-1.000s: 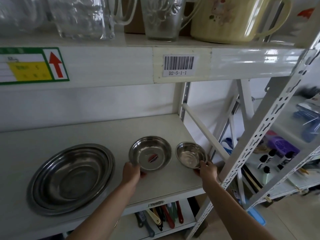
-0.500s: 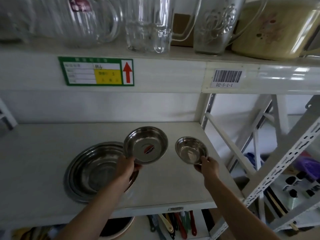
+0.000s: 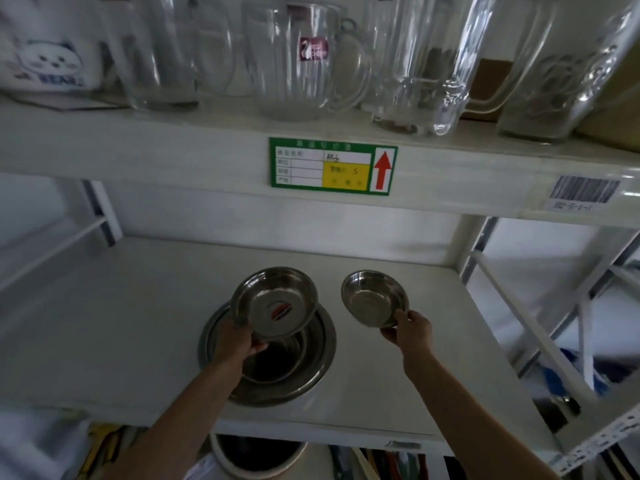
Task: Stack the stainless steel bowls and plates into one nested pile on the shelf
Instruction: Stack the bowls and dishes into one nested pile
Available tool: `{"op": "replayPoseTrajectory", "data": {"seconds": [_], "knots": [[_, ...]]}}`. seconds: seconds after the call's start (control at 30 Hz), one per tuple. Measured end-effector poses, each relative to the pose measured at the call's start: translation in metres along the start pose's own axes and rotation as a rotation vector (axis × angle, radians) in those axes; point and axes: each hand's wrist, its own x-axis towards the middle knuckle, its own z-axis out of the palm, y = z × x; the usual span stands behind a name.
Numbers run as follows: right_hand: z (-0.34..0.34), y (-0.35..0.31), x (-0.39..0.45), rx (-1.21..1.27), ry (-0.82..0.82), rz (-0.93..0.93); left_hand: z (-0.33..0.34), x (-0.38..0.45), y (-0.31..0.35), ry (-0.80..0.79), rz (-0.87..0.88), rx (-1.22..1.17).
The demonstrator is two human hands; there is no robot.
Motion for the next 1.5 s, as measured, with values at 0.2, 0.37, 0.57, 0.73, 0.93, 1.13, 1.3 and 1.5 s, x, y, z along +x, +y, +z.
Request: {"op": "replayPoseTrajectory", "data": {"seconds": [0.2,0.37,0.57,0.73,0.93,1.13,1.3,1.5], "knots": [[0.039,0.003,-0.010,-0.002,-0.103,-0.017,-0.026,0.007,-0.003,0.018,-0.050,0.080],[0.065,0.008,-0.017,-0.031,-0.152,0.004,-0.032,0.010,-0.003,0.021,-0.032,0.196],[0.081,0.010,-0.029,-0.036,-0.205,0.022,-0.036,0.014,-0.004,0.012,-0.007,0.413],[0.092,0.016,-0.034,-0.095,-0.215,0.022,-0.049,0.037,-0.020,0.009,0.116,0.807],[0.108,0.025,-0.038,-0.207,-0.244,0.007,-0.050,0.031,-0.013,-0.051,0.170,1.044],[0.123,0.026,-0.049,-0.401,-0.289,-0.024,-0.056,0.032,-0.007,-0.099,0.173,1.128],[0.130,0.025,-0.060,-0.597,-0.334,-0.067,-0.070,0.036,0.004,-0.109,0.211,1.013],[0.137,0.034,-0.061,-0.907,-0.366,-0.165,-0.092,0.049,0.009,-0.045,0.267,0.799]]}}
